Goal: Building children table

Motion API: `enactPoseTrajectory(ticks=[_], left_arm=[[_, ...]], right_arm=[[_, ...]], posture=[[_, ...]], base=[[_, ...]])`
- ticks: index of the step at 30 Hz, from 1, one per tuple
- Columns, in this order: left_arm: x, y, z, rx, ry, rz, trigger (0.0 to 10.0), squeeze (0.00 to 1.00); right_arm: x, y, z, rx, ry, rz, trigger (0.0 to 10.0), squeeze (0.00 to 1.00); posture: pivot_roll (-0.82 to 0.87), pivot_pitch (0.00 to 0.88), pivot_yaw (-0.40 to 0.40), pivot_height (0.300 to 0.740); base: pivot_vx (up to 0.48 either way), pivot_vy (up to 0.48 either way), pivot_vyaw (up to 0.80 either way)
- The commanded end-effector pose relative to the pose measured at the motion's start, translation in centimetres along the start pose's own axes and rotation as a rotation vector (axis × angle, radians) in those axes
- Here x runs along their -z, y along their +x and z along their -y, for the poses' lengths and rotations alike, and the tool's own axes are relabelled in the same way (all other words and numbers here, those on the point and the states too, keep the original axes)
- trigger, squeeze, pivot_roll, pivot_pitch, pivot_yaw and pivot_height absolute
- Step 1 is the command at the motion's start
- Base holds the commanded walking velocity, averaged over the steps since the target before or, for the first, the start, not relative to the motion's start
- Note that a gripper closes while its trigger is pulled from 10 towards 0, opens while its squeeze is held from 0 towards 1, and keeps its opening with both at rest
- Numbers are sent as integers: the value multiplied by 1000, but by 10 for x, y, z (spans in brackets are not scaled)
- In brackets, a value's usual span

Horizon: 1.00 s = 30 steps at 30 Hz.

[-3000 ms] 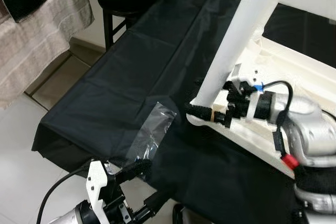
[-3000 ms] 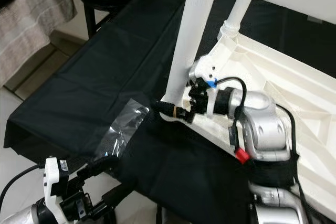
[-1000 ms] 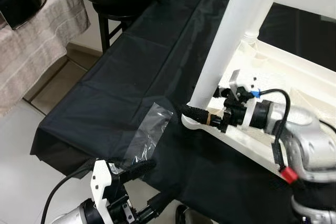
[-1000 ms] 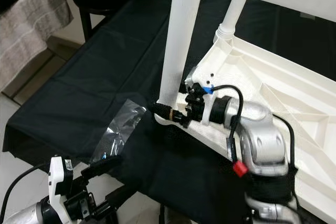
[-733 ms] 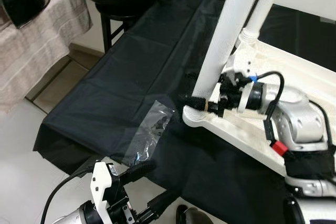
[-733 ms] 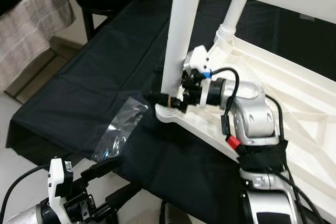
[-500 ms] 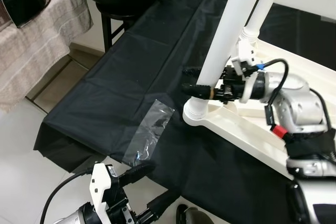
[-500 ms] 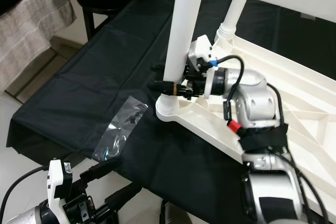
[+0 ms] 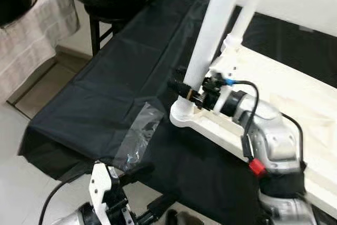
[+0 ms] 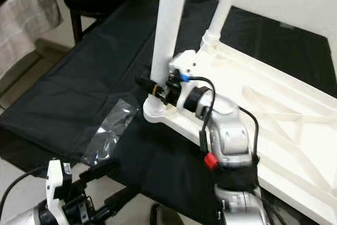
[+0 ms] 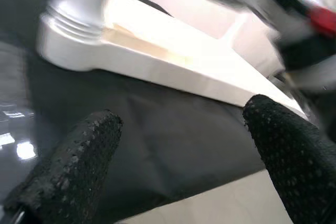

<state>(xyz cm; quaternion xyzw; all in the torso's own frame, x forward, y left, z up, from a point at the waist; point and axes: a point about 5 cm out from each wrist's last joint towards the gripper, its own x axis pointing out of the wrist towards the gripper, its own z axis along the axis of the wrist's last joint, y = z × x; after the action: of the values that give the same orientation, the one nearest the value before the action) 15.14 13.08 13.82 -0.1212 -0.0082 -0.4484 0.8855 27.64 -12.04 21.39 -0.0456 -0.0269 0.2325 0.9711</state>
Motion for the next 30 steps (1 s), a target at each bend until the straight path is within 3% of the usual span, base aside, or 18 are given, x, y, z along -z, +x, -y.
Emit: enactPoseTrajectory(ticks=[1, 7, 8, 11, 12, 14, 16, 18, 23, 24, 25, 29, 30], left_arm=[[4, -1, -1, -9, -8, -12, 10000, 0], [6, 1, -7, 19, -7, -23, 10000, 0], [5, 2, -8, 14, -5, -20, 10000, 0], [5, 2, -10, 8, -3, -16, 10000, 0], [5, 2, -11, 1, -1, -14, 10000, 0], [5, 3, -13, -2, 1, -13, 10000, 0], [5, 3, -18, -18, -8, -14, 10000, 0], [3, 2, -25, -64, -23, -5, 10000, 0], [2, 2, -32, -108, -23, -4, 10000, 0], [1, 1, -38, -162, -13, -7, 10000, 0], [1, 1, -38, -162, -13, -7, 10000, 0], [-6, 2, -70, -341, 17, -25, 10000, 0], [-6, 2, -70, -341, 17, -25, 10000, 0]], right_arm=[[70, -36, 0, 207, 100, -466, 0, 0], [68, -32, -5, 169, 93, -456, 0, 0], [66, -30, -7, 157, 86, -447, 10000, 0], [63, -28, -8, 150, 82, -435, 10000, 0], [58, -24, -1, 163, 80, -396, 10000, 1000], [52, -22, 5, 194, 76, -360, 10000, 1000], [34, -17, 15, 192, 47, -238, 10000, 1000], [24, -17, 14, 88, 89, -164, 10000, 1000], [21, -20, 16, 52, 94, -134, 10000, 980], [18, -24, 14, -2, 102, -109, 10000, 0], [18, -24, 14, -2, 102, -109, 10000, 0], [21, -40, 7, -163, 102, -85, 10000, 0], [21, -40, 7, -163, 102, -85, 10000, 0]], posture=[[57, 239, -78, 740], [55, 228, -78, 740], [50, 228, -72, 740], [50, 228, -72, 740], [49, 224, -71, 740], [44, 218, -67, 740], [27, 214, -58, 740], [20, 211, -54, 740], [14, 208, -48, 740], [11, 204, -41, 740], [11, 204, -41, 740], [-9, 181, -23, 740], [-9, 181, -23, 740]], base=[[0, 0, 0], [0, 0, 0], [0, 0, 0], [0, 0, 0], [0, 0, 0], [0, 0, 0], [0, 0, 0], [0, 0, 0], [0, 0, 0], [0, 0, 0], [0, 0, 0], [0, 0, 0], [0, 0, 0]])
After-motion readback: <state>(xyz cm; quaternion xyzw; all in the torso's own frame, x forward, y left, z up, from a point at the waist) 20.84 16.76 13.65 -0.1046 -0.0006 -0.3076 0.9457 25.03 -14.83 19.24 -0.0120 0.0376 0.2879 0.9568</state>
